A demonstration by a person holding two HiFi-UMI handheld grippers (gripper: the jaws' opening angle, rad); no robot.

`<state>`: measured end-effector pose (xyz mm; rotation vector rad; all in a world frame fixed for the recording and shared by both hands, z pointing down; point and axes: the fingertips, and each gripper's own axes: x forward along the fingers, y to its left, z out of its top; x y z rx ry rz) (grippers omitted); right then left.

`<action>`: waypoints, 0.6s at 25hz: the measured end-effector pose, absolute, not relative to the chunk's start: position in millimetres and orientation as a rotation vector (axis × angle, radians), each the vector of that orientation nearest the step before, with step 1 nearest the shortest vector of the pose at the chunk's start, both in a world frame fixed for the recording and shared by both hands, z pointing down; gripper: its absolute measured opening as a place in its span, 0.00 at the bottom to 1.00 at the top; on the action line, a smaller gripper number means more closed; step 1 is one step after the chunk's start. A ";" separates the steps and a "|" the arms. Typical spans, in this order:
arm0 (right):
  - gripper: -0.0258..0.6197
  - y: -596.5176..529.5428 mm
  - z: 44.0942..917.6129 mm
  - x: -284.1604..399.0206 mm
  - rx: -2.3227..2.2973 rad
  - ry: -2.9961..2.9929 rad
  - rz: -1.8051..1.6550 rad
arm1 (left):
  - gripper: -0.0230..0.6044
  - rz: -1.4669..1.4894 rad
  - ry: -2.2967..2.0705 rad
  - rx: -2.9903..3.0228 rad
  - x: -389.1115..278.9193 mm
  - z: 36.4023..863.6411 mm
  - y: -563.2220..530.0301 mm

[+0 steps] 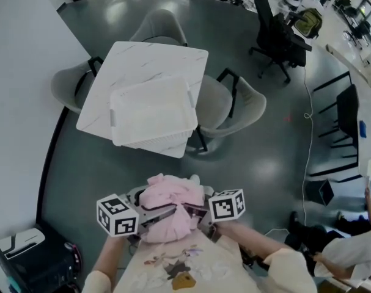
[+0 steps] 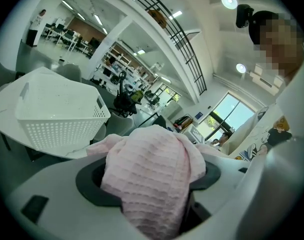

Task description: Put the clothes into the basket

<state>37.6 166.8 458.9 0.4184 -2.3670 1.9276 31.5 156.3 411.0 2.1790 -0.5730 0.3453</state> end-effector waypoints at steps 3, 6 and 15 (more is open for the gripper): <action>0.43 142.7 456.0 47.6 0.389 -2.381 1.928 | 0.61 0.365 -0.600 2.181 42.6 407.8 132.6; 0.43 121.8 456.6 46.7 0.326 -2.385 1.919 | 0.61 0.371 -0.658 2.175 42.5 407.0 112.2; 0.43 90.9 461.6 18.9 0.201 -2.356 1.877 | 0.61 0.283 -0.785 2.101 11.6 411.8 81.4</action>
